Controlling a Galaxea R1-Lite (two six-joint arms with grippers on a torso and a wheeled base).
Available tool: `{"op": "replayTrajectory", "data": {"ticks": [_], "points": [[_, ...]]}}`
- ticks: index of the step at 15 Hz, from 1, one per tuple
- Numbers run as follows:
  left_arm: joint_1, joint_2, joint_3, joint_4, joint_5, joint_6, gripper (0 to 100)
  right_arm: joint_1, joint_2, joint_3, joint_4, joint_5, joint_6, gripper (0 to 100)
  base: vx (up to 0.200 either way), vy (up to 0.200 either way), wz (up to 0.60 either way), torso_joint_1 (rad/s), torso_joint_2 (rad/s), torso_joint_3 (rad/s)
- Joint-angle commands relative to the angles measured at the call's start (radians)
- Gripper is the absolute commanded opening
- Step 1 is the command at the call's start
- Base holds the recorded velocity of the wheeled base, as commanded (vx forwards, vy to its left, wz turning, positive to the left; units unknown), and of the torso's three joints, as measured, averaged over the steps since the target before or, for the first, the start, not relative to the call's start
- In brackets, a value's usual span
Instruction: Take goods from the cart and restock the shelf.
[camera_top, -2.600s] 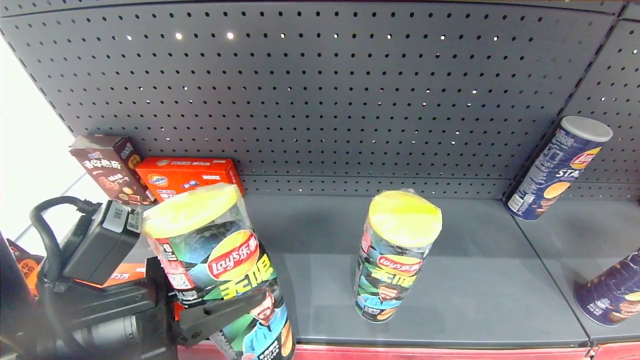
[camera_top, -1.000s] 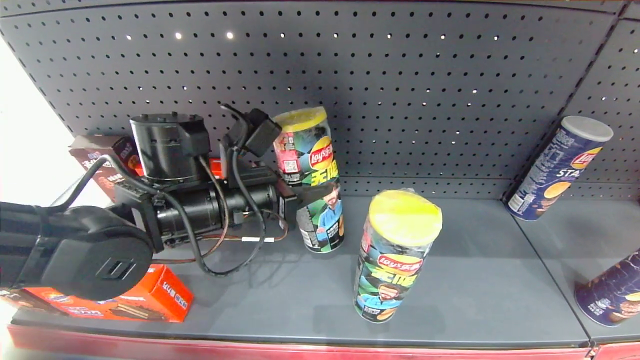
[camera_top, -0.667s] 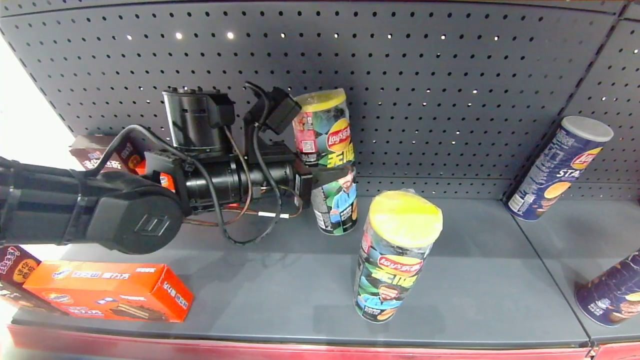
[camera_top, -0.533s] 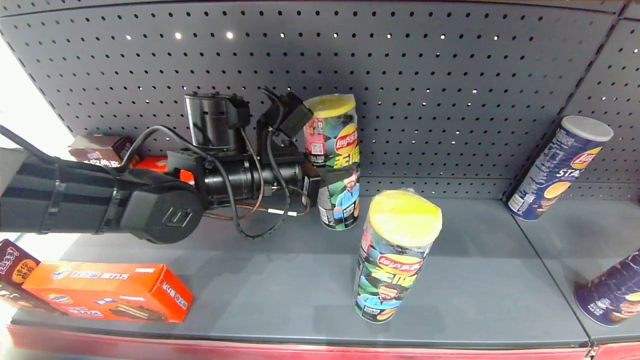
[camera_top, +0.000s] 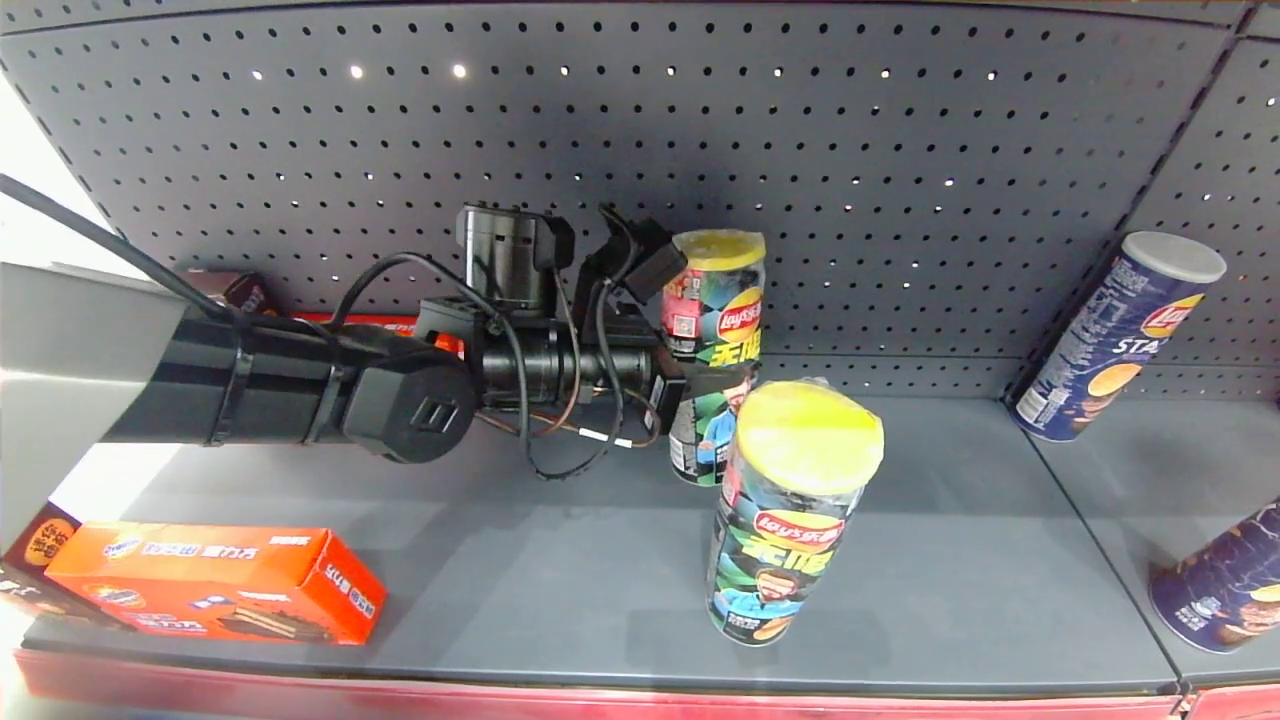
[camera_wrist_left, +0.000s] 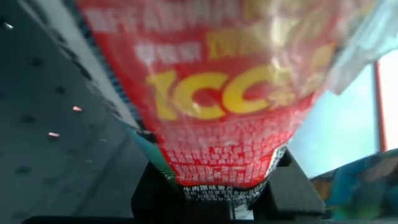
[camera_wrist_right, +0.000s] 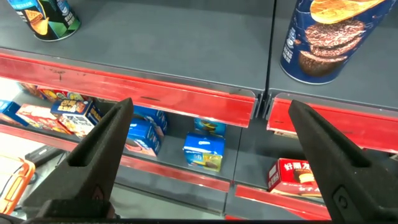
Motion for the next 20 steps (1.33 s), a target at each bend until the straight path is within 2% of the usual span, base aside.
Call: {"op": "replayTrajectory", "data": {"ticks": [1,2,4,7,10,16,20], "points": [[0.029,0.023,-0.056,0.033,-0.018,0.046,0,0.0,0.003,0.0,0.0,0.001,0.001,100,0.0,0.0,0.0,0.0,0.0,0.0],[0.042,0.026,-0.094,0.079,-0.084,0.067,0,0.0,0.003,0.0,0.0,-0.001,-0.001,100,0.0,0.0,0.0,0.0,0.0,0.0],[0.042,0.034,-0.149,0.137,-0.095,0.074,0,0.0,0.003,0.0,0.0,0.001,0.001,100,0.0,0.0,0.0,0.0,0.0,0.0],[0.042,0.066,-0.215,0.175,-0.095,0.081,0,0.0,0.003,0.0,0.0,-0.001,-0.001,100,0.0,0.0,0.0,0.0,0.0,0.0],[0.048,0.114,-0.272,0.206,-0.096,0.155,0,0.0,0.003,0.0,0.0,0.001,0.001,100,0.0,0.0,0.0,0.0,0.0,0.0],[0.032,0.178,-0.343,0.221,-0.096,0.161,0,0.0,0.003,0.0,0.001,-0.001,-0.001,100,0.0,0.0,0.0,0.0,0.0,0.0],[0.019,0.206,-0.349,0.212,-0.106,0.161,0,0.0,0.003,0.0,0.0,0.001,0.001,100,0.0,0.0,0.0,0.0,0.0,0.0]]}}
